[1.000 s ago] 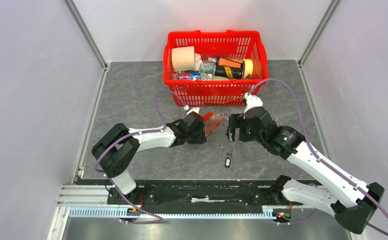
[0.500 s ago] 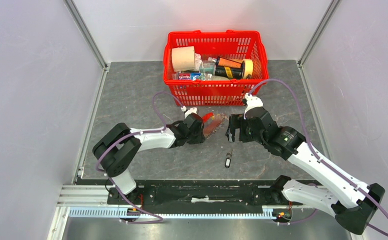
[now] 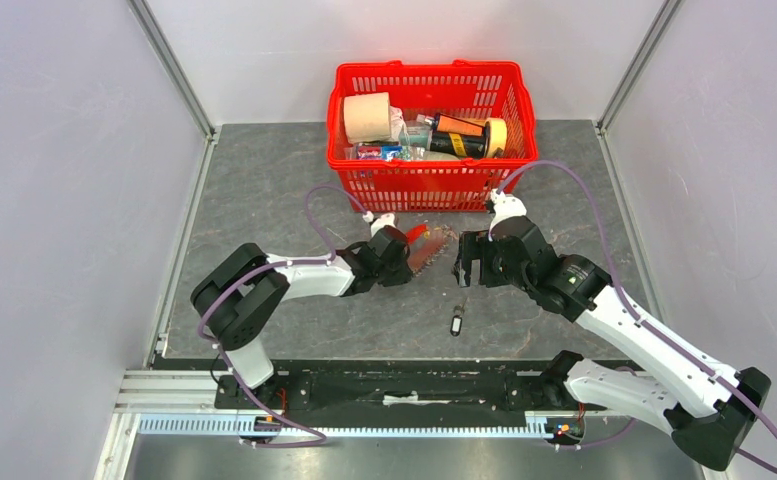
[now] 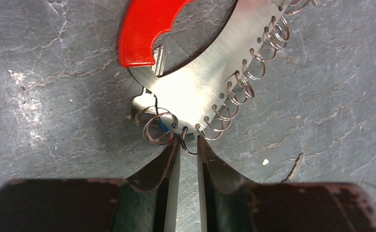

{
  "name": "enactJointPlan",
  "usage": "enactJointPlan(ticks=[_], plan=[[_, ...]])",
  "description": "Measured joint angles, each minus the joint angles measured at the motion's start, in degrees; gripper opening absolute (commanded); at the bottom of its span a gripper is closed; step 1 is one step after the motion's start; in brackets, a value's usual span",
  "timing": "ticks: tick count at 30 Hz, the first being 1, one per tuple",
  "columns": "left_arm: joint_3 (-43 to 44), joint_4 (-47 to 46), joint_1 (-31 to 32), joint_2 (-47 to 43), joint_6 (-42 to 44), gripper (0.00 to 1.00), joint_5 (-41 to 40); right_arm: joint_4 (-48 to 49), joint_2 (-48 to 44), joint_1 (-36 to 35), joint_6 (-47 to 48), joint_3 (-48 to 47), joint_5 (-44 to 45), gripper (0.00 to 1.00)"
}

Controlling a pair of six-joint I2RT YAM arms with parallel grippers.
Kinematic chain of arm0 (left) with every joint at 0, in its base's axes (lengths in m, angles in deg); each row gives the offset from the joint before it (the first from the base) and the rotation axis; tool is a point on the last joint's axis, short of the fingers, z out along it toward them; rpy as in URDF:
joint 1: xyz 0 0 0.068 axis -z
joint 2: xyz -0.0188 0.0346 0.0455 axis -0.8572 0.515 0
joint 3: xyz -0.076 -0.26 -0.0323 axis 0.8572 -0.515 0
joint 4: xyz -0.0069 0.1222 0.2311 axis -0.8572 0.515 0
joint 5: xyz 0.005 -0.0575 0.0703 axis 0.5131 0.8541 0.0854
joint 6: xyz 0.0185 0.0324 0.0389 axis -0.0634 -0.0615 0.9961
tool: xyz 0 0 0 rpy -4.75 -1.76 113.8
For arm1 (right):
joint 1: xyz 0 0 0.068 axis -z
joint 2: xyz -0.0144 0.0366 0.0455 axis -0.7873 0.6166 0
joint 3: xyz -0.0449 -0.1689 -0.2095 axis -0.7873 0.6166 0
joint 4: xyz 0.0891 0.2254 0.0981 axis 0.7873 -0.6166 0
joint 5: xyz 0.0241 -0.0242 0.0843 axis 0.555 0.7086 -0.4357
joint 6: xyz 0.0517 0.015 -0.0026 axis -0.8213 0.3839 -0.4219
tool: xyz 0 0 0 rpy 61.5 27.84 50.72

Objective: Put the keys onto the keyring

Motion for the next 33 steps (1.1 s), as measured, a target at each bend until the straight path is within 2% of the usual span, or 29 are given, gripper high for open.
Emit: enactJointPlan(ticks=[10, 22, 33], plan=[[-1.4, -1.4, 0.0, -0.3, -0.3, 0.02, -0.6, 0.0, 0.0, 0.0, -0.2, 0.0, -0.3, 0.94], [-4.0, 1.8, 0.0, -6.1, 0.4, 0.02, 0.2, 0.0, 0.0, 0.0, -0.7, 0.0, -1.9, 0.94], [-3.8, 10.7, 0.0, -18.0, 7.8, 0.02, 5.3, 0.0, 0.5, 0.0, -0.8, -0.1, -2.8, 0.94]])
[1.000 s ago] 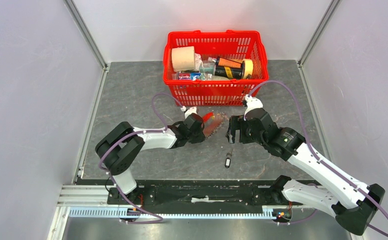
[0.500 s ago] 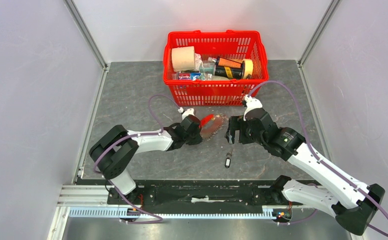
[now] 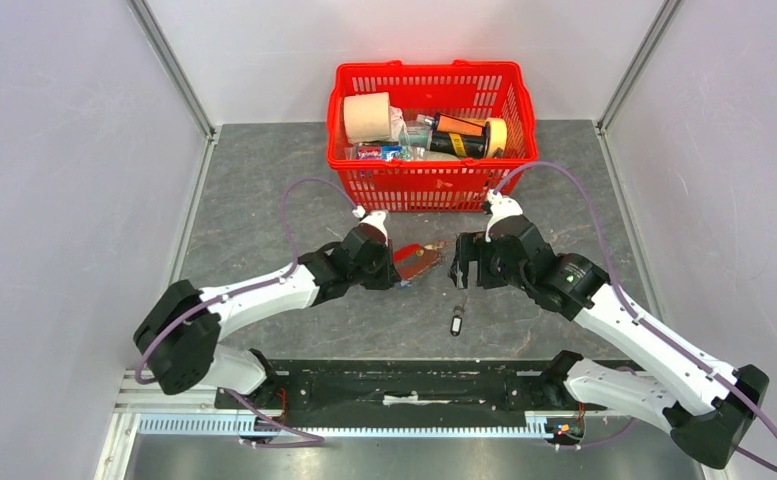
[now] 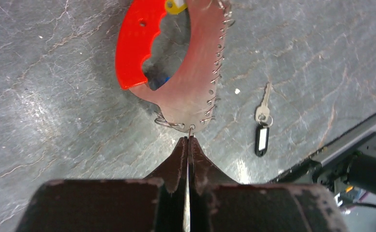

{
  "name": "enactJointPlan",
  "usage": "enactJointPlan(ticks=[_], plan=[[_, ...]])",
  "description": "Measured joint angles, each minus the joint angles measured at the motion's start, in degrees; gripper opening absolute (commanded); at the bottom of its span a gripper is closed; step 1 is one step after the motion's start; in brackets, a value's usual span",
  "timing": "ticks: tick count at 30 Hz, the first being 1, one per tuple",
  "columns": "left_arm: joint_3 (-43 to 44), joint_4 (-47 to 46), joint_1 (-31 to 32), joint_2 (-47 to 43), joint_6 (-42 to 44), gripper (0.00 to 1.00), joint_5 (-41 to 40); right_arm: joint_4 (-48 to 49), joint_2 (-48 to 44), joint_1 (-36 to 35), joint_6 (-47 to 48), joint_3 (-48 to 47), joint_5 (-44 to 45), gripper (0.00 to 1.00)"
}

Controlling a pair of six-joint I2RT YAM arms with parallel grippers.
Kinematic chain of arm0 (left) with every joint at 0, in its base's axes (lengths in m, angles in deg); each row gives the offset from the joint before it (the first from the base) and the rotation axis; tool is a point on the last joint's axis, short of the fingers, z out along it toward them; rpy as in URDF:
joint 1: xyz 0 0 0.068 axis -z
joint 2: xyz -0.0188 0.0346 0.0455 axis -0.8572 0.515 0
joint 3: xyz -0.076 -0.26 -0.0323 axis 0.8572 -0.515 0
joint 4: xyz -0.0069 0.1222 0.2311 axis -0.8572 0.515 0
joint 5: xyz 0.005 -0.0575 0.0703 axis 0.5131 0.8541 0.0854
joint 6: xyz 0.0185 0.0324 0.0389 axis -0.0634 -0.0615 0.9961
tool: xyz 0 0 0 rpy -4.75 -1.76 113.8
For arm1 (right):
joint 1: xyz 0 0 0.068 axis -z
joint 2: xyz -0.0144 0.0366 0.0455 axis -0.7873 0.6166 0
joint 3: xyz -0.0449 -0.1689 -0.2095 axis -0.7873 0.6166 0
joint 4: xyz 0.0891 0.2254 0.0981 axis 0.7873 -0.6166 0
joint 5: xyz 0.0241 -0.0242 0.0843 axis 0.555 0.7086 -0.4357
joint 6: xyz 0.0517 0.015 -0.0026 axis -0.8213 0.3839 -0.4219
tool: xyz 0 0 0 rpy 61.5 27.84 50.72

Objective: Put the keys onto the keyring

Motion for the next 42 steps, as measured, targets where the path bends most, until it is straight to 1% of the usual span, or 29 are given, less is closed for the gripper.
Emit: enactJointPlan(ticks=[8, 11, 16, 24, 31, 33, 42], plan=[[3.5, 6.1, 0.0, -8.2, 7.9, 0.02, 4.2, -0.8, 0.3, 0.0, 1.6, -1.9, -2.1, 0.93], [5.2, 7.1, 0.0, -11.2, 10.7, 0.02, 6.5, -1.2, 0.3, 0.0, 3.2, -3.6, -4.0, 0.92], [7.0, 8.7, 0.0, -14.4, 14.5, 0.02, 12.0, -2.3, 0.0, 0.0, 6.2, -6.3, -8.3, 0.89], [10.0, 11.4, 0.0, -17.3, 19.3, 0.02, 20.1, -3.5, -1.4, 0.0, 10.6, -9.6, -17.8, 0.85], [12.4, 12.5, 0.0, -19.6, 21.4, 0.02, 26.8, -2.8, -2.0, 0.0, 12.2, -10.5, -27.0, 0.77], [12.9, 12.6, 0.0, -20.1, 21.7, 0.02, 28.4, -2.2, -2.2, 0.0, 12.3, -10.5, -29.3, 0.73], [14.3, 12.5, 0.1, -21.8, 23.1, 0.02, 35.9, 2.3, -2.6, 0.0, 12.3, -11.4, -39.1, 0.6]])
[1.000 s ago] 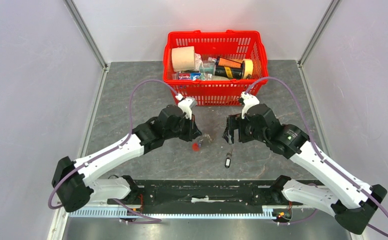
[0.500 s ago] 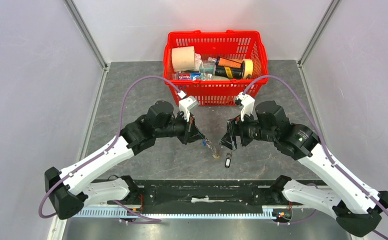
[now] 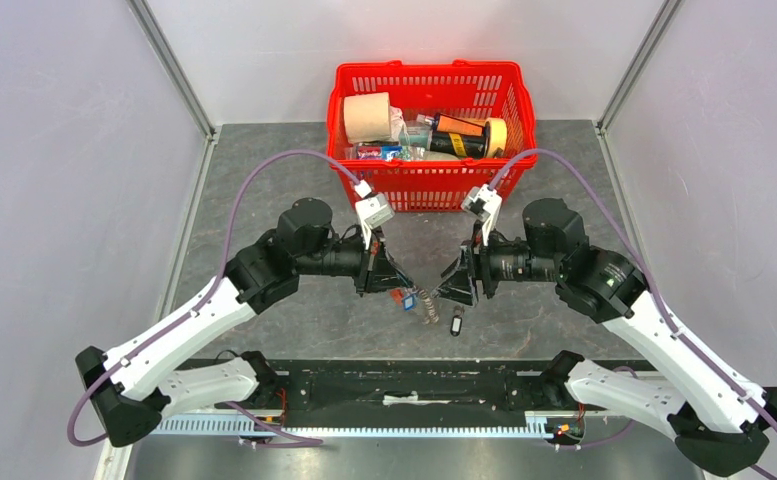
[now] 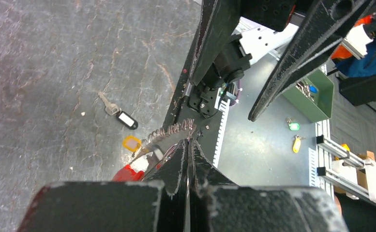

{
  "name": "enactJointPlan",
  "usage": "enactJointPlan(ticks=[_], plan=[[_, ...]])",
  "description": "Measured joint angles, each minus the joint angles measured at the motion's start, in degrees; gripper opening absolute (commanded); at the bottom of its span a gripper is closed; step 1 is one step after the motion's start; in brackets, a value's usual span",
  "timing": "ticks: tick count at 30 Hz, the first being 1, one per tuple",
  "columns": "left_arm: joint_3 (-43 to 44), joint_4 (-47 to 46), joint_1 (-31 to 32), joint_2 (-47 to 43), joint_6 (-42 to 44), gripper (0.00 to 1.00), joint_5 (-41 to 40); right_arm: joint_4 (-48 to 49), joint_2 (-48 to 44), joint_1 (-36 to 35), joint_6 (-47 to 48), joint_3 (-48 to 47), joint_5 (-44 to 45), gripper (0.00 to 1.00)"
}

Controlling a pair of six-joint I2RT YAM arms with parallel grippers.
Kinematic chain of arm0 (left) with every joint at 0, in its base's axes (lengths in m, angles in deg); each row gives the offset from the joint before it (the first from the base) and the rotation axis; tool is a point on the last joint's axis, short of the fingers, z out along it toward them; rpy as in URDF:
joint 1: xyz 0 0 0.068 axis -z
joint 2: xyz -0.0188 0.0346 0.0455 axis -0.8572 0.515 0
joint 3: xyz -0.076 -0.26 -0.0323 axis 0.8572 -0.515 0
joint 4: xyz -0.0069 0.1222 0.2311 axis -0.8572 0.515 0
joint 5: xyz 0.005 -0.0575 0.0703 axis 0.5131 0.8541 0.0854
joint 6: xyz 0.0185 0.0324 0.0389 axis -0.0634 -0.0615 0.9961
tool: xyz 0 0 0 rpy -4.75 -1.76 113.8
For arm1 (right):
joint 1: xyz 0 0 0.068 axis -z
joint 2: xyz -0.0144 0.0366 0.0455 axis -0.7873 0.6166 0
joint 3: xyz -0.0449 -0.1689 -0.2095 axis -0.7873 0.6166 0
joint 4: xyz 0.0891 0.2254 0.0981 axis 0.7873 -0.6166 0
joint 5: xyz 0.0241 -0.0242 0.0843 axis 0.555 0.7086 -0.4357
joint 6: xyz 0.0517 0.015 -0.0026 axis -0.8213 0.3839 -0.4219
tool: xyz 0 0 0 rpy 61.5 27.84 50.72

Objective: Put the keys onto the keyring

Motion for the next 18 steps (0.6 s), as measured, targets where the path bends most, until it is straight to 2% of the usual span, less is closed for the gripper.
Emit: enactJointPlan(ticks=[10, 18], plan=[[3.6, 2.1, 0.3, -1.0, 2.6, 0.02, 3.5, 2.3, -0.3, 0.0, 0.4, -2.1, -1.7, 0.59], [8.5, 8.2, 0.5, 0.1, 4.5, 0.02, -2.0, 2.4, -0.3, 0.0, -0.2, -2.3, 2.1, 0.58]])
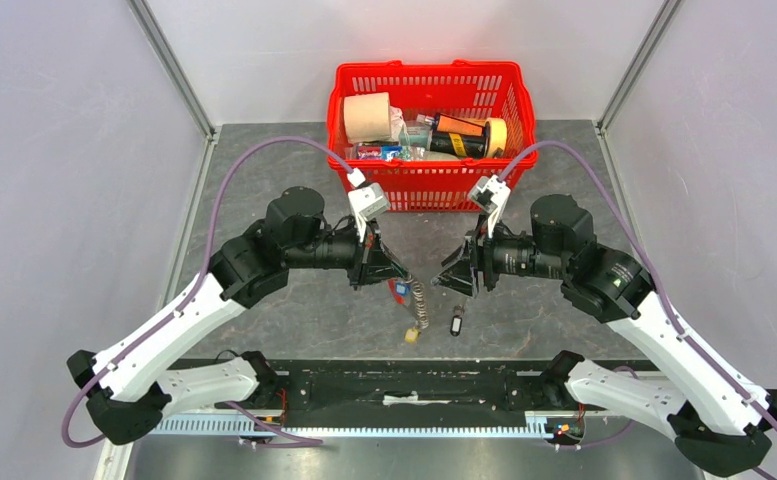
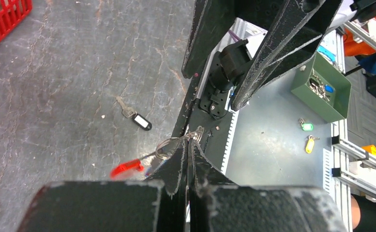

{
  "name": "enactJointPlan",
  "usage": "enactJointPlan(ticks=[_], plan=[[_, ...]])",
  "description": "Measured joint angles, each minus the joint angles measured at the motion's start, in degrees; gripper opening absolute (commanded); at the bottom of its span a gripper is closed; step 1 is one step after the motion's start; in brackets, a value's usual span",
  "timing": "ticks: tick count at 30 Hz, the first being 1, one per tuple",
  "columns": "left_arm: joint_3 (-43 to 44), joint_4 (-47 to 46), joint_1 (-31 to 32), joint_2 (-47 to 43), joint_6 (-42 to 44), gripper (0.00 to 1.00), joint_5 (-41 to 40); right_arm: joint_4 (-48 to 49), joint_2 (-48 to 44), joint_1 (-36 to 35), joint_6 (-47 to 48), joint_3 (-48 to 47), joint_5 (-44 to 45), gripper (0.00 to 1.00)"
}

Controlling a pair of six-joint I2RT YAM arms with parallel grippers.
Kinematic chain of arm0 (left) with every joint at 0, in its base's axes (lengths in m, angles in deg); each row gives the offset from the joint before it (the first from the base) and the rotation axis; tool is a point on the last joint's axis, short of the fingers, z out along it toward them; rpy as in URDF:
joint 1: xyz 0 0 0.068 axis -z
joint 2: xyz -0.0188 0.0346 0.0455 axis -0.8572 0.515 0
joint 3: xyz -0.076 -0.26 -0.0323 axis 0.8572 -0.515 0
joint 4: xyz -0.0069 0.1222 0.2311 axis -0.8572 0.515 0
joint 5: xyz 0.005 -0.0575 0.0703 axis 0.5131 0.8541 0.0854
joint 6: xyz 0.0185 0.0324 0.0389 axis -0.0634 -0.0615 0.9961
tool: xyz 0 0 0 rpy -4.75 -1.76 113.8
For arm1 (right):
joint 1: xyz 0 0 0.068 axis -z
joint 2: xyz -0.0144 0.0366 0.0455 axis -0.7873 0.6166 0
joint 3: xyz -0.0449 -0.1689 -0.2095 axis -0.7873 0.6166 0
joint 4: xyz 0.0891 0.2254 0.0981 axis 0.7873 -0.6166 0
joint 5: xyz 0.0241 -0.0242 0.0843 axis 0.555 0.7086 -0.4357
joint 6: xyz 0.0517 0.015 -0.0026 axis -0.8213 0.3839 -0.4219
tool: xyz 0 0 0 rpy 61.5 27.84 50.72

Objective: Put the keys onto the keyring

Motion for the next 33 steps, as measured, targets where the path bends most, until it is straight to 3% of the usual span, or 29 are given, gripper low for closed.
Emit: enactJointPlan(ticks=[16, 25, 33], plan=[[4.6, 5.9, 0.0, 4.2, 1.8, 0.02, -0.6, 5.2, 3.2, 0.0, -1.4, 0.0, -2.4, 0.55], [6.6, 8.5, 0.0, 4.5, 3.1, 0.02, 3.1, 6.1, 6.1, 0.0, 0.7, 0.0, -7.9, 0.45], [7.1, 9.8, 0.0, 5.0, 3.7, 0.02, 4.5, 8.3, 6.3, -0.3, 1.1, 0.0, -13.7, 0.42]])
